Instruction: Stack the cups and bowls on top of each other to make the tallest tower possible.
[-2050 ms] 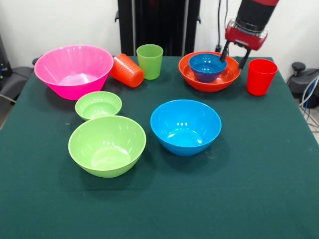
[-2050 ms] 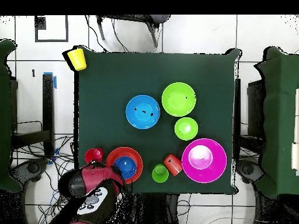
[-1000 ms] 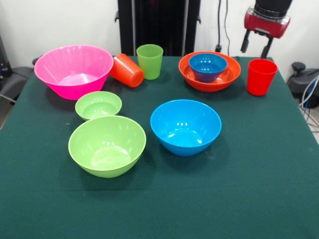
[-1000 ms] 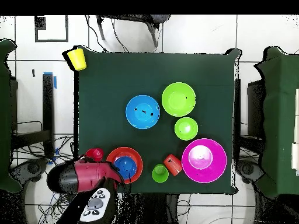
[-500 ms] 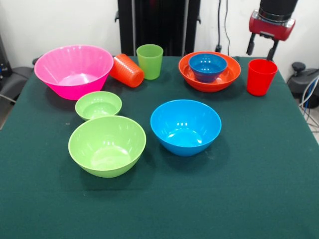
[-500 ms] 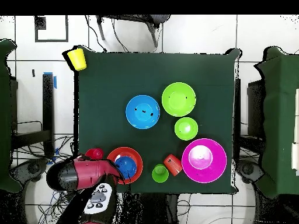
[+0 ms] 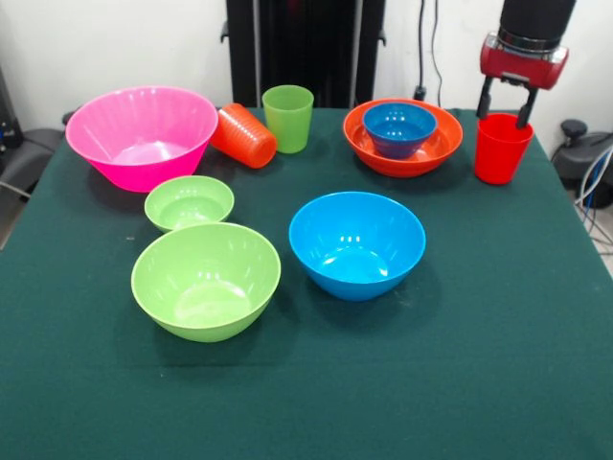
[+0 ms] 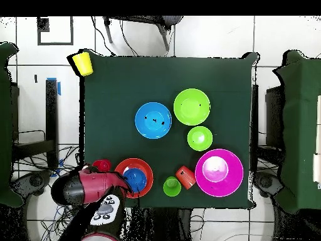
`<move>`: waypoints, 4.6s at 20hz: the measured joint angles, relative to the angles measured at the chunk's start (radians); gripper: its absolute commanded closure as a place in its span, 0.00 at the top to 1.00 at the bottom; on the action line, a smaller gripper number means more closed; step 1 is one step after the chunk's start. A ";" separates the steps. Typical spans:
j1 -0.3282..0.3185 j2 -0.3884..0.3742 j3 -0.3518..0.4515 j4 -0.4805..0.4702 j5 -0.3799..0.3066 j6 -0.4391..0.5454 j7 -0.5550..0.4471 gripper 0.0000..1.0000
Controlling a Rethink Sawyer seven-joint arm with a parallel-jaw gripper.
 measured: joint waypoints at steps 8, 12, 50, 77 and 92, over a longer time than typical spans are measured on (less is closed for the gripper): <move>0.055 0.008 -0.011 0.000 0.000 -0.008 0.000 1.00; 0.076 0.017 -0.014 0.000 0.000 -0.013 0.000 1.00; 0.076 0.015 -0.017 -0.004 0.012 -0.032 0.000 1.00; 0.043 0.054 0.052 -0.004 0.012 -0.104 0.000 1.00; 0.039 0.060 0.066 -0.004 0.014 -0.104 0.000 1.00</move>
